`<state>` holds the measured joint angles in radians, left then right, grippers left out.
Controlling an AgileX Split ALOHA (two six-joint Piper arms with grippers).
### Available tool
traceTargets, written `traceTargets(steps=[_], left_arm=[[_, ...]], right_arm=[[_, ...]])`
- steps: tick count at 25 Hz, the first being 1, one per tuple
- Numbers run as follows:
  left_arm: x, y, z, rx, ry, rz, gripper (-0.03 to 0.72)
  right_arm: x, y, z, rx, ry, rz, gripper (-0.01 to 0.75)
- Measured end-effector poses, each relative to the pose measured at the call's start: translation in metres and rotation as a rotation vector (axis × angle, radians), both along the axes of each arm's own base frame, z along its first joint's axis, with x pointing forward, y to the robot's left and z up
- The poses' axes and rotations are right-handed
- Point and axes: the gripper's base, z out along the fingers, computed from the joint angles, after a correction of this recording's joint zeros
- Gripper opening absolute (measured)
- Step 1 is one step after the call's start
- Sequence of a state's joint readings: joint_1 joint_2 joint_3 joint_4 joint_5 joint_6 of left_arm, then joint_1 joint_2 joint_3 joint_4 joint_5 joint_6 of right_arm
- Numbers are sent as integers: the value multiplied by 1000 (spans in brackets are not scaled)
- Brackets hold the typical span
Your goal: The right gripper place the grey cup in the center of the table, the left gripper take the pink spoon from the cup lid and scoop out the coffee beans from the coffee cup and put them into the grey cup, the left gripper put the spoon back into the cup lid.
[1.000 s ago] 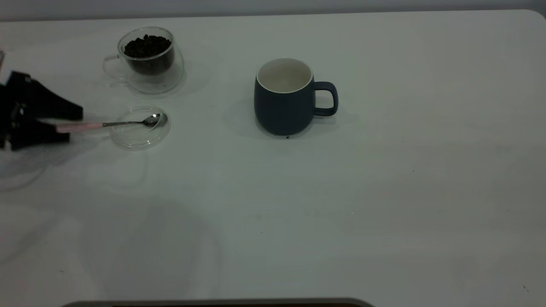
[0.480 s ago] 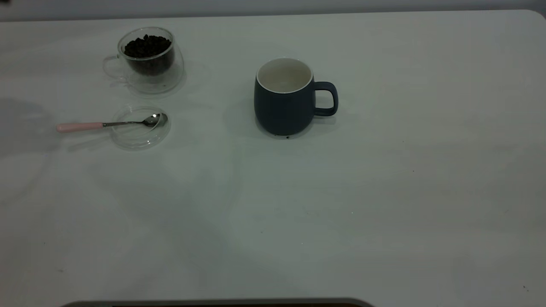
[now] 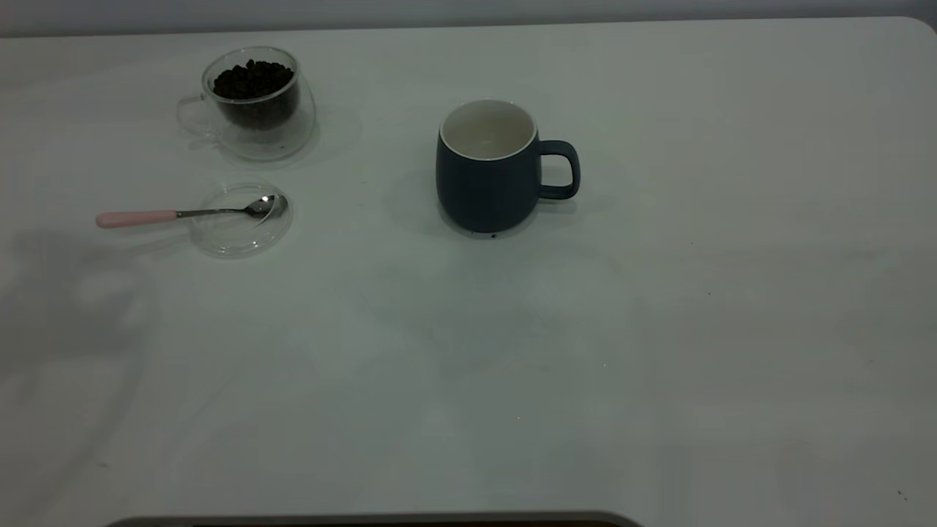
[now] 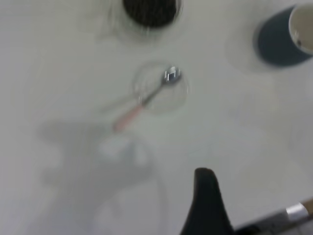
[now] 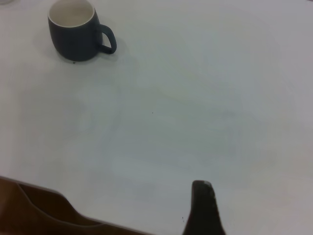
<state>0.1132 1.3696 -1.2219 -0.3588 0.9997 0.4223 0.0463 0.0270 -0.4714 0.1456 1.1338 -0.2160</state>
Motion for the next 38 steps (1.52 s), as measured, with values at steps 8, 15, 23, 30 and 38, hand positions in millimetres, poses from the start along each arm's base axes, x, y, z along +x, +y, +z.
traceTargets(steps=[8, 15, 23, 30, 38], left_arm=[[-55, 5, 24, 64, 91, 172, 586], [-123, -1, 16, 72, 27, 198, 586], [-209, -10, 19, 101, -238, 169, 586], [-257, -16, -23, 94, -342, 177, 586], [-277, -9, -73, 103, -389, 191, 586]], right_arm=[[0, 0, 0, 0, 0, 0, 591], [0, 0, 0, 0, 0, 0, 591], [0, 0, 0, 0, 0, 0, 591], [0, 0, 0, 0, 0, 0, 591], [0, 0, 0, 0, 0, 0, 591]])
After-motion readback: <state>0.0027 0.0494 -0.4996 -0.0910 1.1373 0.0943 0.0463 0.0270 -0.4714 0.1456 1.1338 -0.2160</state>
